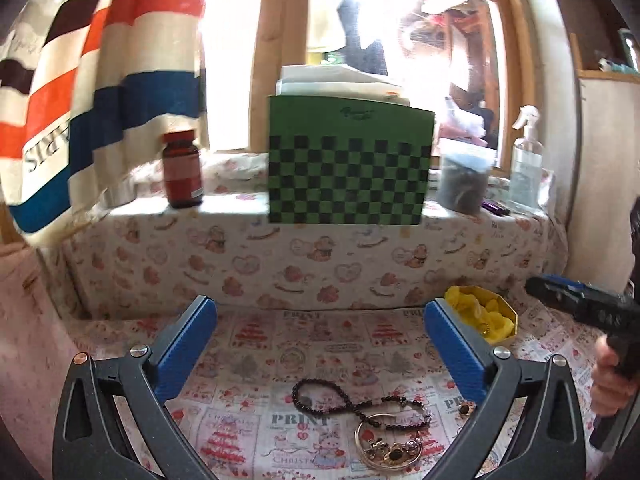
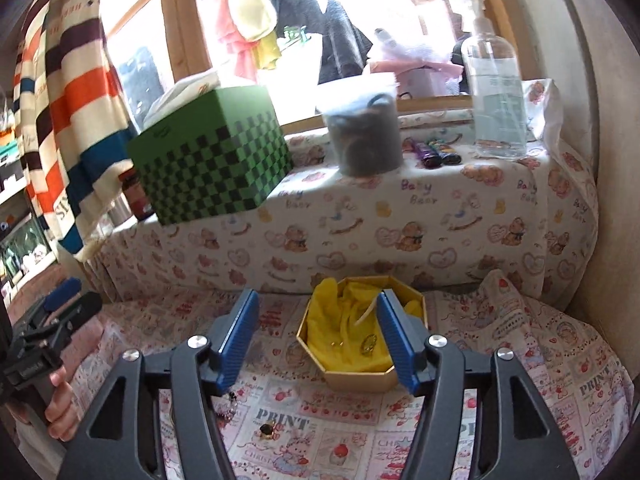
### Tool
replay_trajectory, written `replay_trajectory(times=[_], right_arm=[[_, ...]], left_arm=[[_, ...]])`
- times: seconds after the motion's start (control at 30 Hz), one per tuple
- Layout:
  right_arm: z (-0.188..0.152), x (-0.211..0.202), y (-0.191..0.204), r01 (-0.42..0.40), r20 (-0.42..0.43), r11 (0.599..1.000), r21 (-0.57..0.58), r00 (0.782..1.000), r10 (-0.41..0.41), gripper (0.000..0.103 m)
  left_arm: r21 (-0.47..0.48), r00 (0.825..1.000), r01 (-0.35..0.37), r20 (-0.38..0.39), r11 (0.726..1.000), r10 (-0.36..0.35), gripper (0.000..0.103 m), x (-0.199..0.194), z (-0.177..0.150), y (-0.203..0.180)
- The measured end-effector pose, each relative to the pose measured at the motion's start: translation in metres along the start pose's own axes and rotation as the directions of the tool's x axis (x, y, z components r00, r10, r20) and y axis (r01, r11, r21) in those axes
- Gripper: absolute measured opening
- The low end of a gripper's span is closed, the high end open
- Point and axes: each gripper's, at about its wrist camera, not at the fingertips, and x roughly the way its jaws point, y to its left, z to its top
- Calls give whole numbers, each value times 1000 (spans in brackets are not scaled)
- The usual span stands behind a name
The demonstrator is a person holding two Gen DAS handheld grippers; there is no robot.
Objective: Organize jewelry
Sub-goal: 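Move the right tool to the dark-stone ring and close on it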
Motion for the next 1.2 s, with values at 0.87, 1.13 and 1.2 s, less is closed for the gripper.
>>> replay_trajectory(times=[0.87,1.13,1.2], right_arm=[[-66,62,58,-102,-451,959,-266,892,-30,43],[-79,70,64,-105,-461,946,-306,886,-51,23],[-81,70,64,-104,-460,945,-311,886,-54,21]], left_arm=[[-96,974,-225,-18,970,224,103,18,-12,21],[-98,970,-243,-29,965,241,103,19,-12,23],[-91,969,-247,-30,965,245,103,18,-12,22]])
